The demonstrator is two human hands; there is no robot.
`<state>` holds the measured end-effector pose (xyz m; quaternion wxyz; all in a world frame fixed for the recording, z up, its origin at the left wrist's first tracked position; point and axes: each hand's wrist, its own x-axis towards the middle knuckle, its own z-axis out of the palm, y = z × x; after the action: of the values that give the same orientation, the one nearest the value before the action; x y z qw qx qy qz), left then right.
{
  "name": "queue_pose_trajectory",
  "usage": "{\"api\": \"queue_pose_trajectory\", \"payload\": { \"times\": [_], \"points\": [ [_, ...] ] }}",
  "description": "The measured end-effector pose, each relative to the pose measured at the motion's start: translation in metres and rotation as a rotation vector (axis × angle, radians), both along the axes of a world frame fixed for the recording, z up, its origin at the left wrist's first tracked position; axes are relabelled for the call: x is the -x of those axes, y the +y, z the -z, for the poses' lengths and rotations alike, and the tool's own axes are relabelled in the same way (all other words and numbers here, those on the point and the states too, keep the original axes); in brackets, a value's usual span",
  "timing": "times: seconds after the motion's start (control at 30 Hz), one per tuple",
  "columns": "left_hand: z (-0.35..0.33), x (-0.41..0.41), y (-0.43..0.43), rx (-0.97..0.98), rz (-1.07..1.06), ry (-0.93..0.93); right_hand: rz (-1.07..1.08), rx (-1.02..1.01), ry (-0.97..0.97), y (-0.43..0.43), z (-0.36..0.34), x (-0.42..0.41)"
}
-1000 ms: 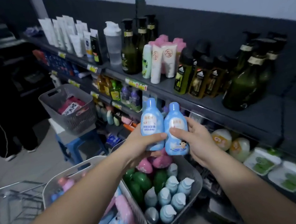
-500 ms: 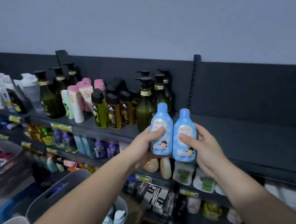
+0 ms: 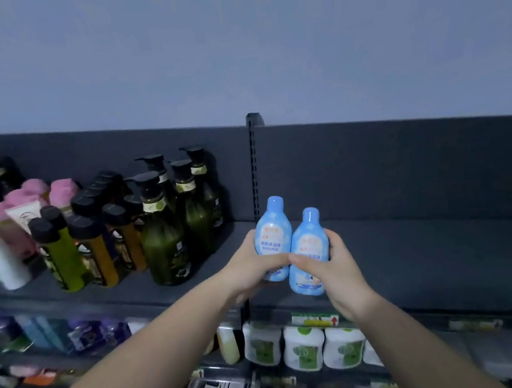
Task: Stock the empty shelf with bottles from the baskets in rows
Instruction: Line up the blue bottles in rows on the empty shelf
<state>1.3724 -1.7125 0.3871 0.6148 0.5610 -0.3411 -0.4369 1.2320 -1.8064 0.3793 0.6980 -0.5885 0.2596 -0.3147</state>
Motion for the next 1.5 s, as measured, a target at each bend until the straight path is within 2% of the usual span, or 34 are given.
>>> {"api": "queue_pose_trajectory", "payload": {
  "times": [0.1,0.33,0.5,0.67,0.97,1.5],
  "points": [
    [0.007,-0.019,-0.045,-0.103,-0.063,-0.066,0.096,0.046,0.028,-0.036,0.005,-0.015],
    [0.043,-0.084,-0.124,-0.071,-0.073,-0.273,0.227,0.198,0.176,-0.107,0.029,-0.068],
    [0.069,-0.102,-0.170,-0.053,-0.101,-0.334,0.295,0.256,0.248,-0.146,0.055,-0.090],
    [0.084,-0.115,-0.202,-0.072,-0.074,-0.360,0.265,0.305,0.328,-0.180,0.068,-0.100],
    [0.102,-0.125,-0.230,-0.057,-0.217,-0.481,0.140,0.427,0.431,-0.223,0.076,-0.117],
    [0.109,-0.137,-0.263,-0.156,-0.349,-0.512,0.174,0.407,0.460,-0.257,0.091,-0.135]
  ]
}}
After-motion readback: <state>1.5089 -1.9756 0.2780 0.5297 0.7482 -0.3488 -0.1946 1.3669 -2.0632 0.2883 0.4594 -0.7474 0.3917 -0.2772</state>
